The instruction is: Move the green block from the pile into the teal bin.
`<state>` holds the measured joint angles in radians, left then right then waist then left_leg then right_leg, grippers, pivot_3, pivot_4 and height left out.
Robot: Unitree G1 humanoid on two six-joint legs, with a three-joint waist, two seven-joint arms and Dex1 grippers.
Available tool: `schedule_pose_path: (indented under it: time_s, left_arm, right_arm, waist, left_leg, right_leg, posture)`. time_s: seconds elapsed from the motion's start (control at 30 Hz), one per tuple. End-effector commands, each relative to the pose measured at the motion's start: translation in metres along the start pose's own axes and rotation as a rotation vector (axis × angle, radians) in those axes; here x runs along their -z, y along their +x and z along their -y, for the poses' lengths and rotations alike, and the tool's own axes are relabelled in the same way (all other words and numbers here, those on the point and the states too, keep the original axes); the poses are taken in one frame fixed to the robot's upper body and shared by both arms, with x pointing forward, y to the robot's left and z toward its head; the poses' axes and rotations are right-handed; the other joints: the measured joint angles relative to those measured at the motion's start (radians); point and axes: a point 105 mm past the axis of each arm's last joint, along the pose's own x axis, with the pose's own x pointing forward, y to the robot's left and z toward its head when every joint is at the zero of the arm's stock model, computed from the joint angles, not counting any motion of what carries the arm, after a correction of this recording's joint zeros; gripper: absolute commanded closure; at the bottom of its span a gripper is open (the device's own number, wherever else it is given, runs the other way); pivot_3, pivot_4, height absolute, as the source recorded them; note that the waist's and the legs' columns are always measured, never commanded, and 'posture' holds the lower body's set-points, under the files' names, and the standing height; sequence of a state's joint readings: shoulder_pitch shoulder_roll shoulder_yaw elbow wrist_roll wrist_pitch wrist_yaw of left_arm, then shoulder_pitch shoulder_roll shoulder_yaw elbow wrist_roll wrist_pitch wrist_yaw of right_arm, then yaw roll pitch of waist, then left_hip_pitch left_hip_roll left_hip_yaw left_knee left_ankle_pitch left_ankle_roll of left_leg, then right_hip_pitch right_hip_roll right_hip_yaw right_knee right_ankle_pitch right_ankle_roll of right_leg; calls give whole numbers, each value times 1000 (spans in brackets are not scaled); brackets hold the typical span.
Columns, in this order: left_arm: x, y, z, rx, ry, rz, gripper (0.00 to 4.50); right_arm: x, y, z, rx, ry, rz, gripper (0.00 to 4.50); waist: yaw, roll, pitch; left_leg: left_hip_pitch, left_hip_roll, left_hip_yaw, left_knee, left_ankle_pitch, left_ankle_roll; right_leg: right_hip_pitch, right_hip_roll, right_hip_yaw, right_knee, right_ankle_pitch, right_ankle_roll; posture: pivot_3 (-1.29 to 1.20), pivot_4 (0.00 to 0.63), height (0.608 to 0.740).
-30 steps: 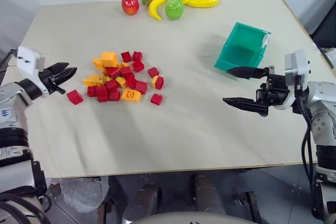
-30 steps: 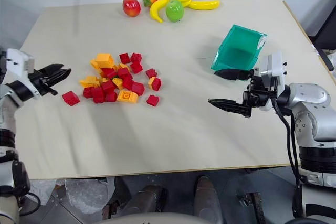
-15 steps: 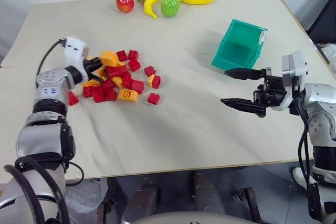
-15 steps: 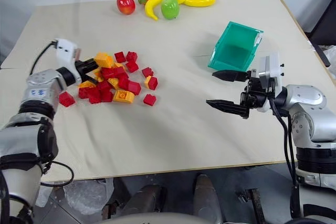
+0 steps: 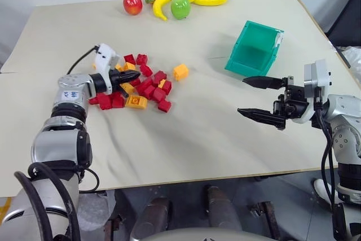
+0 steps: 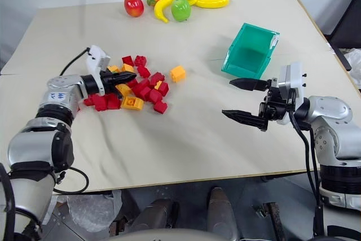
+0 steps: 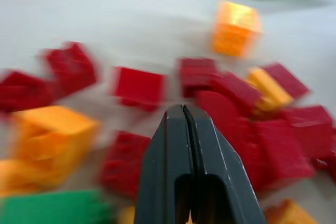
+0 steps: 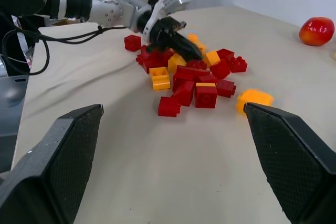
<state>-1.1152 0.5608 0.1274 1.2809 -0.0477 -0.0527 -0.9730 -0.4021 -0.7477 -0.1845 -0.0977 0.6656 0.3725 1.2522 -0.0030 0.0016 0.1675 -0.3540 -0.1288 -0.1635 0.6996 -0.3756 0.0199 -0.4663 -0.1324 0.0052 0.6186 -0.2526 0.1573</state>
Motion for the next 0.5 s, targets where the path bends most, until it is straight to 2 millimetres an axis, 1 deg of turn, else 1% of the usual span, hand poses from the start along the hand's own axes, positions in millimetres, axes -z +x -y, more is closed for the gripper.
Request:
schedule_pose_path:
  time_s: [0.03,0.1,0.2,0.3,0.4,0.5]
  left_arm:
    - [-6,-21,-18,-79,4,-1,4481]
    - [-3,-31,-24,-104,-3,-14,4481]
    - [-7,-47,-32,-112,-12,-29,4481]
    - [-6,-76,-42,-140,-18,-97,3844]
    - [-9,-104,-47,-149,-45,-134,2945]
    - [-15,-129,-45,-164,-54,-135,1994]
  right_arm:
    - [-14,-1,1,-5,-51,28,0]
    - [-14,-1,2,-8,-51,27,0]
    - [-14,0,2,-18,-54,27,0]
    - [-16,-1,2,-27,-58,25,0]
    - [-17,-1,3,-32,-61,23,0]
    - [-17,-1,4,-36,-59,21,0]
  waist:
    - [0,0,0]
    - [-1,0,0]
    - [0,0,0]
    - [-1,0,0]
    - [-5,0,0]
    - [-7,0,0]
  left_leg:
    - [0,0,0,0,0,0]
    - [0,0,0,0,0,0]
    - [0,0,0,0,0,0]
    - [0,0,0,0,0,0]
    - [0,0,0,-1,0,0]
    - [0,0,0,-1,0,0]
  right_leg:
    - [0,0,0,0,0,0]
    - [0,0,0,0,0,0]
    - [0,0,0,0,0,0]
    - [0,0,0,0,0,0]
    - [-1,1,0,0,0,0]
    - [-1,0,1,1,0,0]
  posture:
    - [0,150,740]
    - [0,150,740]
    - [0,150,740]
    - [0,150,740]
    - [0,150,740]
    - [0,150,740]
